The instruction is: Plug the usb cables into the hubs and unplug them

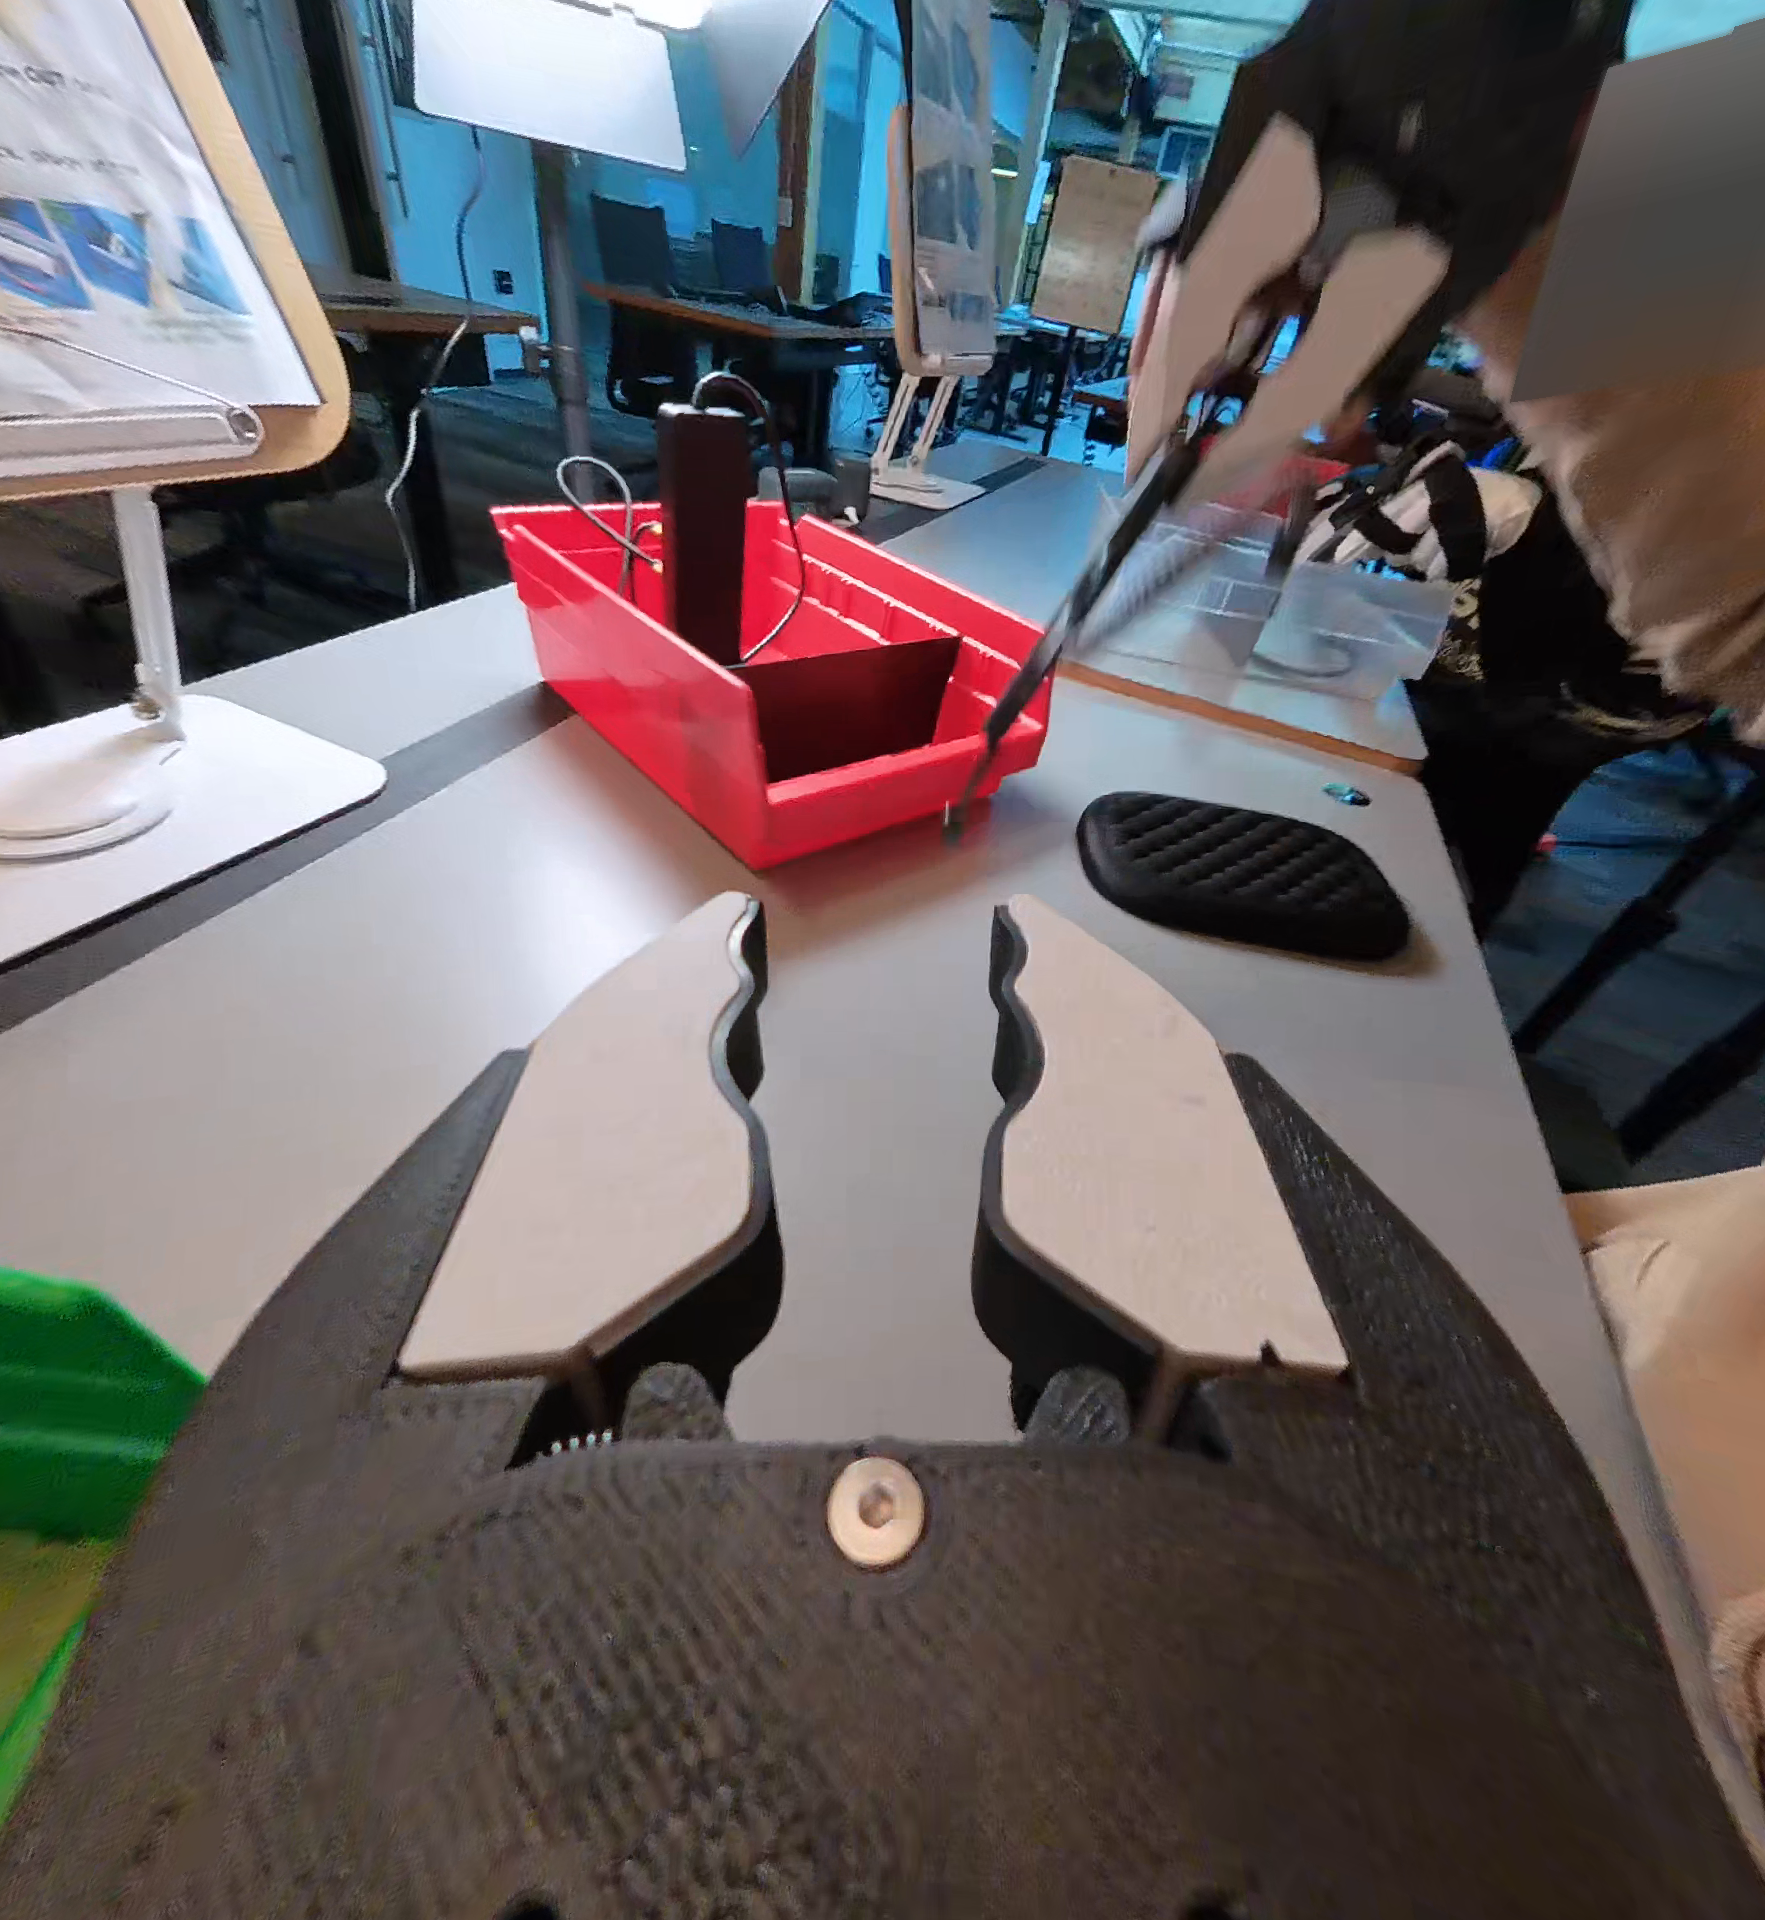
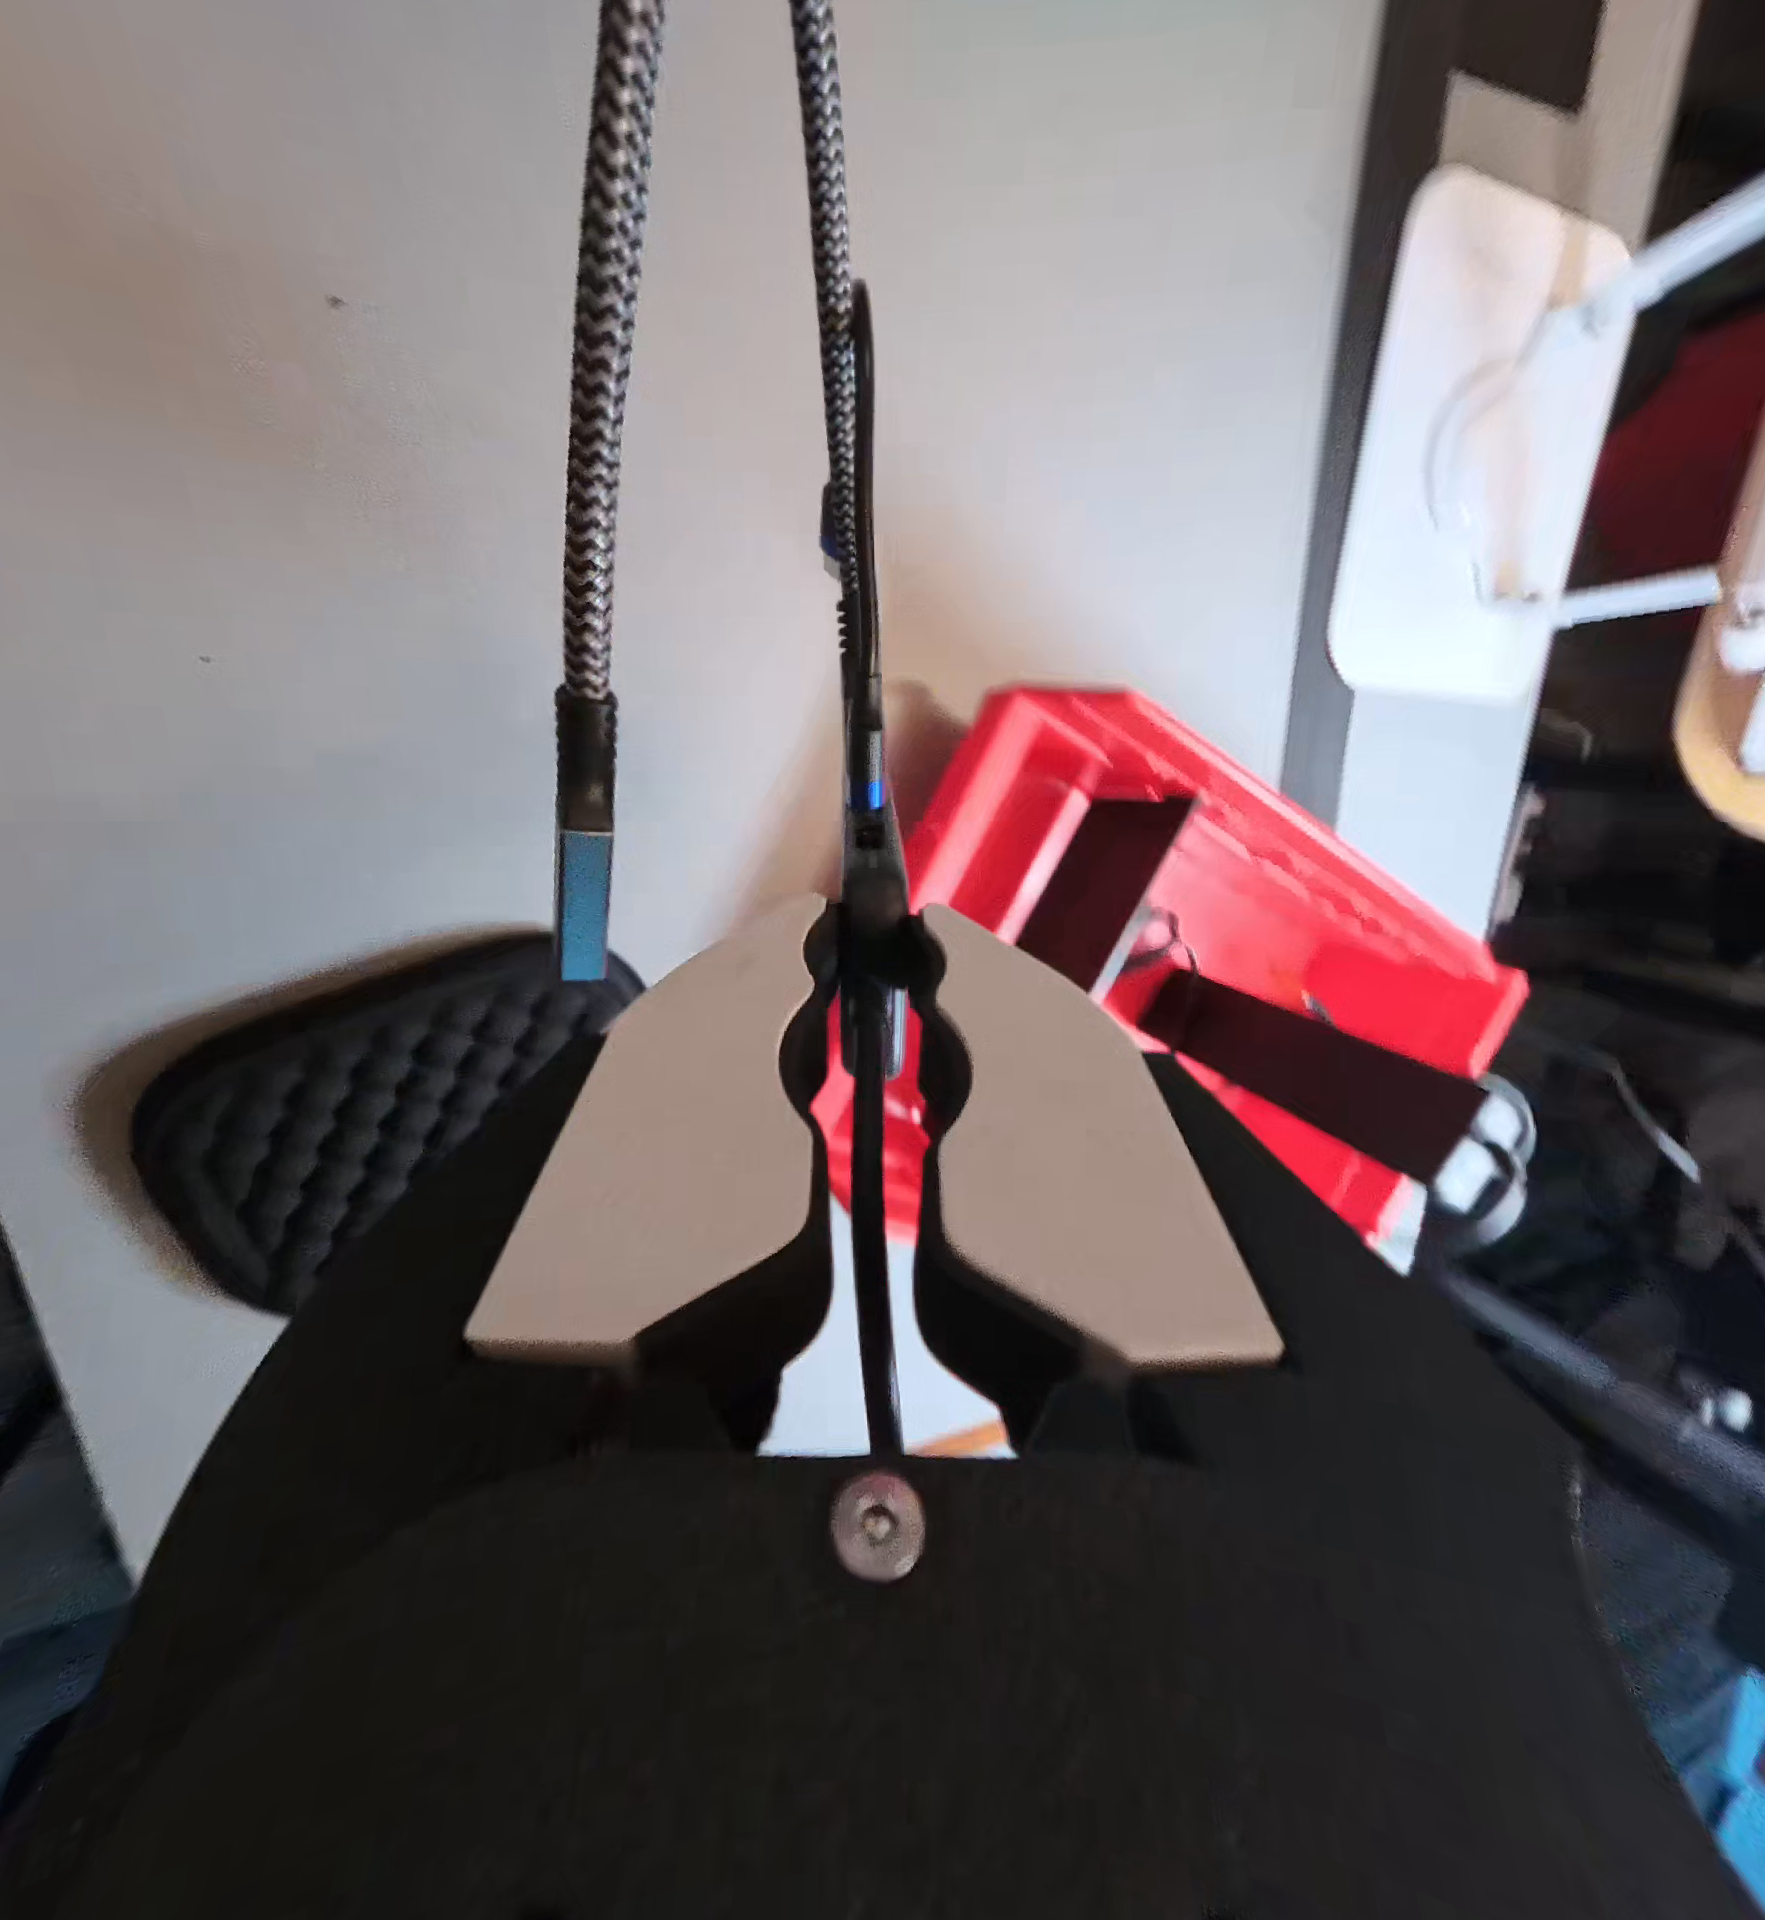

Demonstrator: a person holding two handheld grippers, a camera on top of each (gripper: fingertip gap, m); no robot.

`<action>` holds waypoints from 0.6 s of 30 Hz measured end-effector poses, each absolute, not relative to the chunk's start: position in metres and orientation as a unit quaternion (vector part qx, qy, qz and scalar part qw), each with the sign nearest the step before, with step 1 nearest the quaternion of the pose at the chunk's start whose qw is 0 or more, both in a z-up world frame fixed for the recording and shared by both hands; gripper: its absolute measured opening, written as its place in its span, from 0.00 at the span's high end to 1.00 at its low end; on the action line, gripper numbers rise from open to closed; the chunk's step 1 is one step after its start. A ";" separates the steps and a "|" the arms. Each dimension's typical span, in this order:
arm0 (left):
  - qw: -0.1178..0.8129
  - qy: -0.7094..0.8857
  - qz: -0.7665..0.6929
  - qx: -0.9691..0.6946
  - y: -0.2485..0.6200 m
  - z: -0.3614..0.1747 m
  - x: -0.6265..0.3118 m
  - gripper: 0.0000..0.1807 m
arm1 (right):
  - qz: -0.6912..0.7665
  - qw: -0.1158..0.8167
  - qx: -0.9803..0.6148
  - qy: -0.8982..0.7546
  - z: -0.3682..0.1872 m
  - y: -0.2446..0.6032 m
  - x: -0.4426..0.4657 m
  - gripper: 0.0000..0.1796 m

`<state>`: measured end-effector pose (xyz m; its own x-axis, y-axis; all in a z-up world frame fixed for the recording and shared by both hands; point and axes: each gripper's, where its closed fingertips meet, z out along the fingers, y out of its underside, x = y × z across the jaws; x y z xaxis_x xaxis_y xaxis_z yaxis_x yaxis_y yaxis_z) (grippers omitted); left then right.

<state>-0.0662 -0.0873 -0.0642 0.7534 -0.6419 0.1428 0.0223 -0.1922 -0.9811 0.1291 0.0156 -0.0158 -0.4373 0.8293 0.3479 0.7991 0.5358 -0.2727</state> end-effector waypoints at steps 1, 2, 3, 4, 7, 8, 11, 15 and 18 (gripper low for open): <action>0.596 0.217 -0.271 -0.724 -0.088 -0.070 -0.067 0.77 | 0.029 0.226 -0.501 -0.835 -0.001 0.030 0.136 0.94; 0.591 0.220 -0.266 -0.730 -0.089 -0.077 -0.067 0.76 | 0.022 0.227 -0.522 -0.822 0.013 0.046 0.143 0.94; 0.584 0.222 -0.261 -0.736 -0.090 -0.085 -0.067 0.76 | 0.012 0.226 -0.545 -0.807 0.026 0.063 0.150 0.93; 0.579 0.224 -0.258 -0.740 -0.091 -0.090 -0.067 0.76 | 0.001 0.225 -0.566 -0.793 0.036 0.081 0.158 0.93; 0.572 0.226 -0.260 -0.744 -0.094 -0.097 -0.066 0.76 | -0.007 0.202 -0.632 -0.748 0.046 0.128 0.175 0.93; 0.572 0.225 -0.262 -0.744 -0.095 -0.098 -0.066 0.76 | -0.006 0.195 -0.649 -0.735 0.042 0.142 0.178 0.93; 0.572 0.221 -0.265 -0.744 -0.095 -0.099 -0.068 0.76 | 0.006 0.164 -0.682 -0.713 0.012 0.175 0.177 0.93; 0.563 0.216 -0.271 -0.750 -0.095 -0.108 -0.070 0.76 | 0.044 0.118 -0.697 -0.706 -0.046 0.197 0.156 0.93; 0.554 0.212 -0.275 -0.757 -0.093 -0.115 -0.071 0.76 | 0.064 0.092 -0.699 -0.707 -0.084 0.211 0.140 0.93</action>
<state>-0.0713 -0.0931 -0.1147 0.7589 -0.6258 0.1803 -0.0169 -0.2957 -0.9551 0.1397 0.2110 -0.0840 -0.0066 0.9992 0.0404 0.9758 0.0153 -0.2182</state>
